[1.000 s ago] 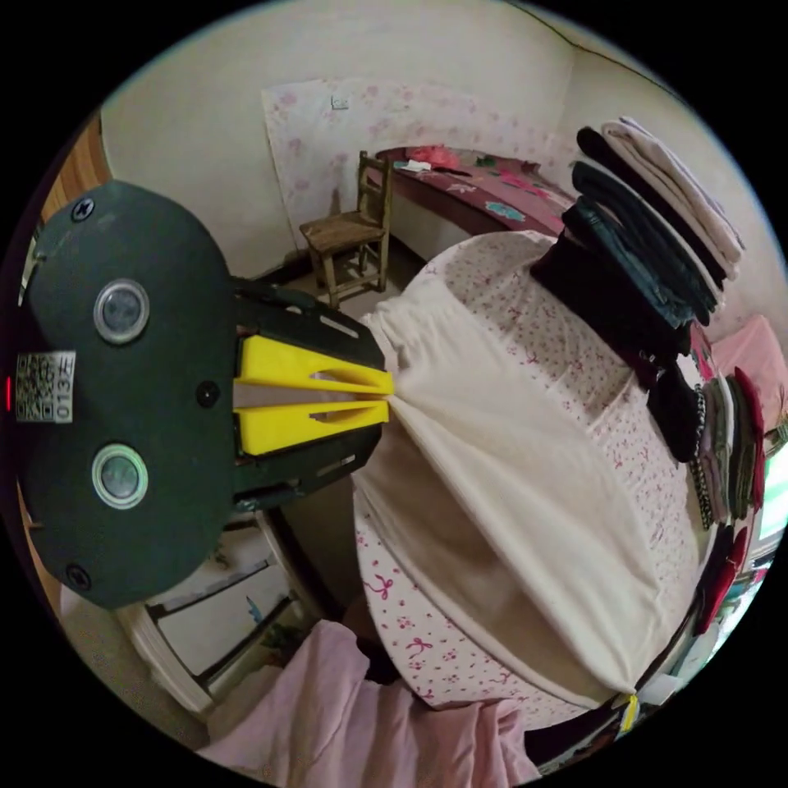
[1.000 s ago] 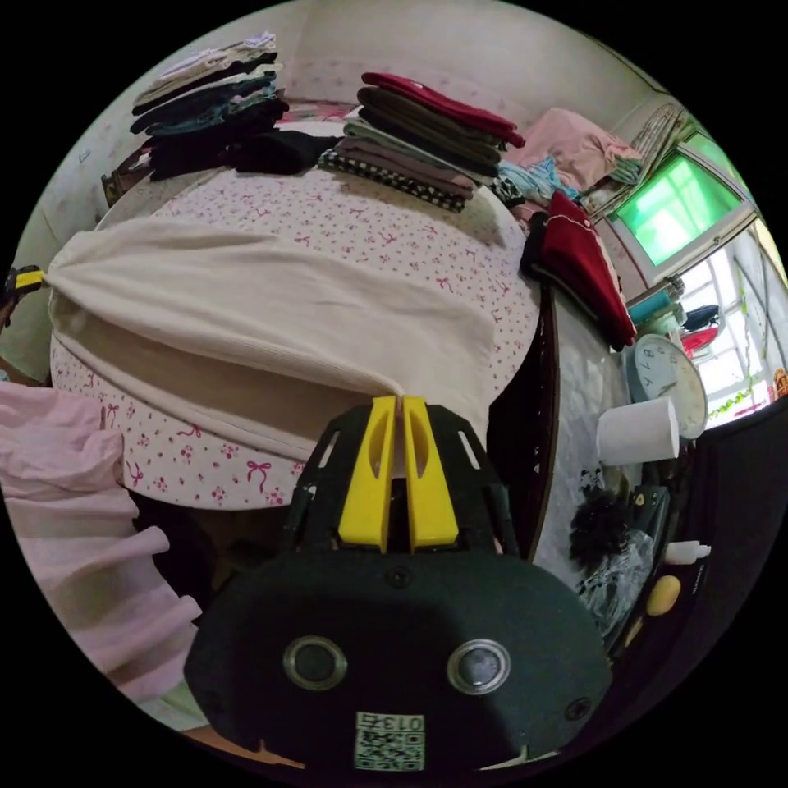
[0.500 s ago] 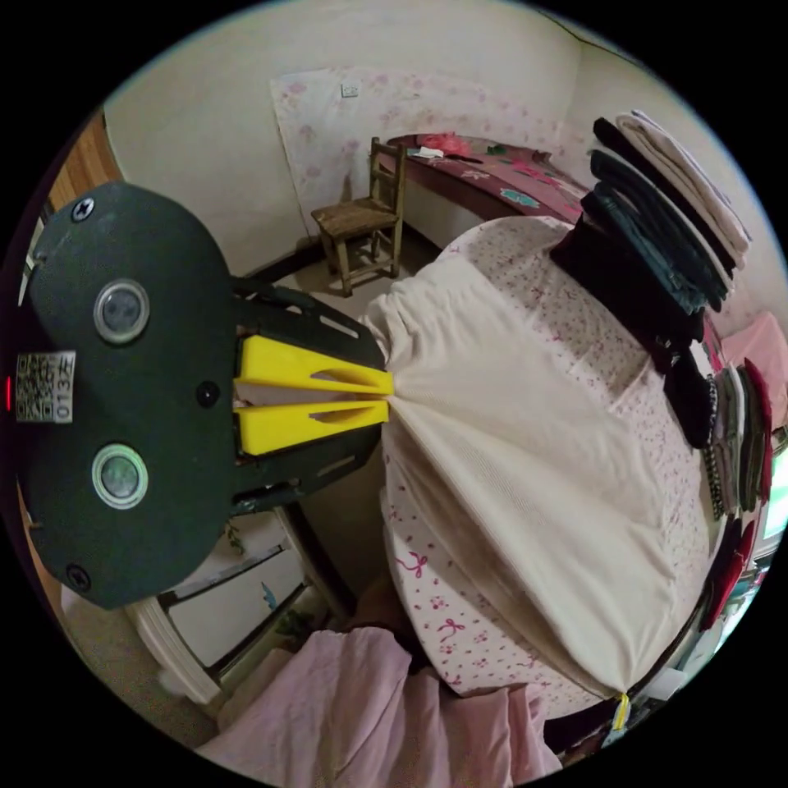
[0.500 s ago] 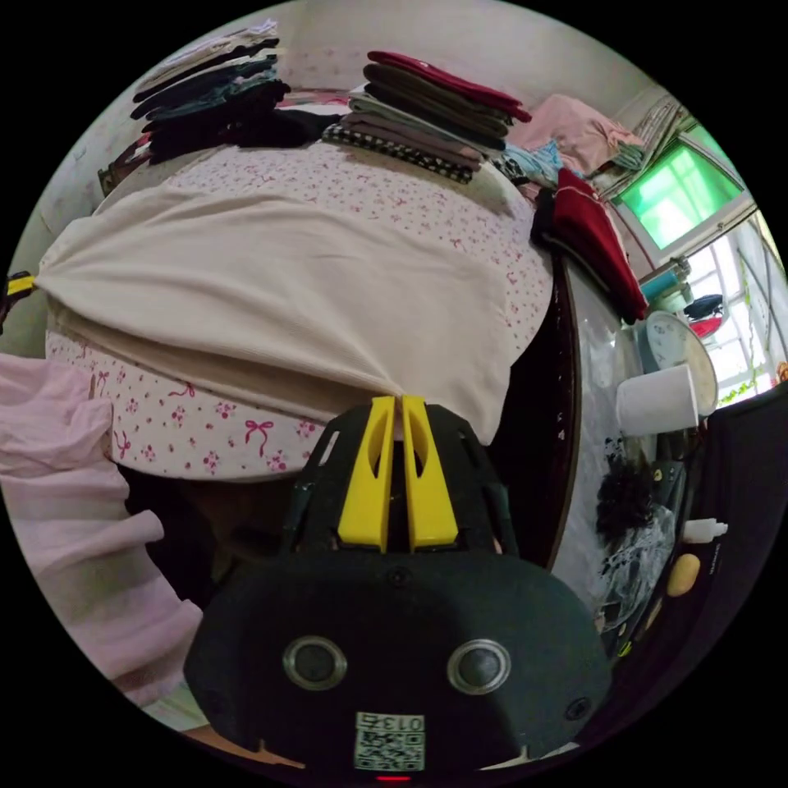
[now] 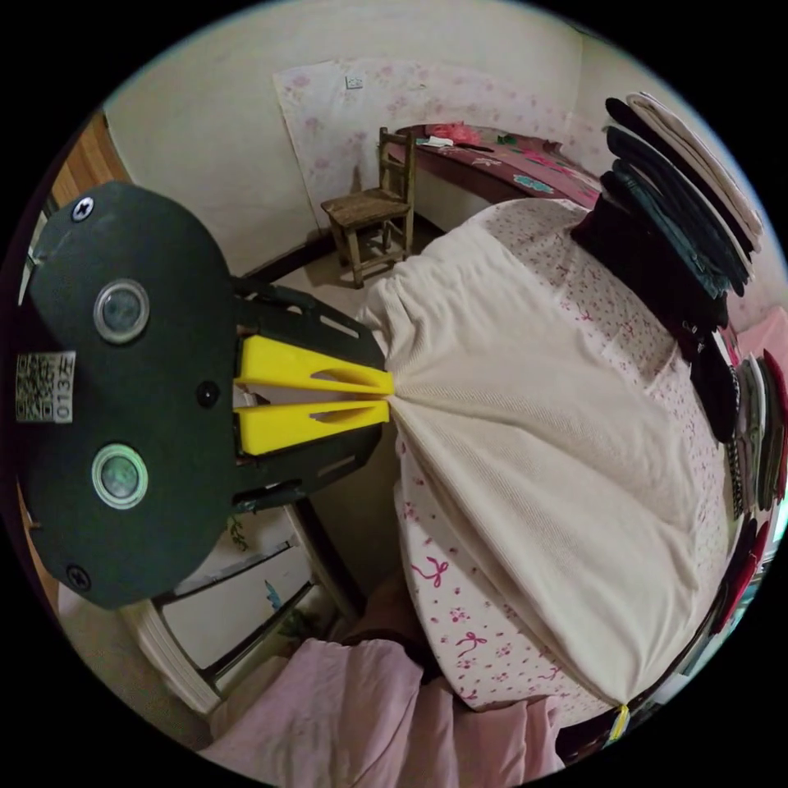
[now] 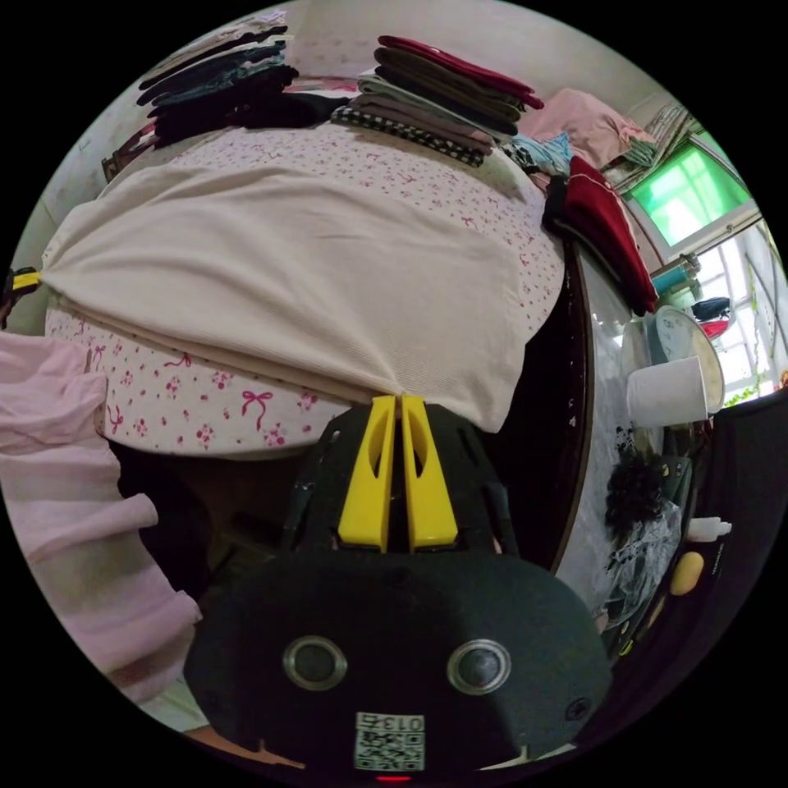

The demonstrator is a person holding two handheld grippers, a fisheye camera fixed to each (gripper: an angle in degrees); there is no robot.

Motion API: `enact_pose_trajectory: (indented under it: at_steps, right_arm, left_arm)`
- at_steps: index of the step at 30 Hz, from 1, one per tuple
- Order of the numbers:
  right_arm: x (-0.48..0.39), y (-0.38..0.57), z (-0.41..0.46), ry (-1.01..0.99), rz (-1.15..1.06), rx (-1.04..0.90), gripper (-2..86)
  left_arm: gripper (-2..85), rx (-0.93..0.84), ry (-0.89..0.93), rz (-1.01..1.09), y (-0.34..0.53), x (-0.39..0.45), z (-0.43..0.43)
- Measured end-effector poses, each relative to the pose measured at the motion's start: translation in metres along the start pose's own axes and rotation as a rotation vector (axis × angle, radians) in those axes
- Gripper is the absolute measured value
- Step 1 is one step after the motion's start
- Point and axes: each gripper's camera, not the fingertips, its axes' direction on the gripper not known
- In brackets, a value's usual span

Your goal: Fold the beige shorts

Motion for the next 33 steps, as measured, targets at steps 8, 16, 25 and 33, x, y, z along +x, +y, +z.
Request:
enact_pose_trajectory:
  at_steps: [8,16,25,33]
  right_arm:
    - [0.007,0.014,0.011,0.029,0.003,-0.062,0.0]
    - [0.03,0.018,-0.026,0.043,0.074,0.07,-0.2]
    - [0.016,-0.038,0.03,-0.029,0.004,0.024,-0.1]
    - [0.084,-0.013,0.043,-0.042,0.136,0.021,0.7]
  left_arm:
    - [0.5,0.0,-0.008,-0.05,0.005,0.006,0.009]
    - [0.5,0.141,-0.038,-0.282,0.029,-0.008,-0.039]
    - [-0.1,0.212,0.065,-0.172,-0.046,0.029,-0.034]
    - [0.4,0.139,0.164,-0.184,-0.059,0.0,-0.023]
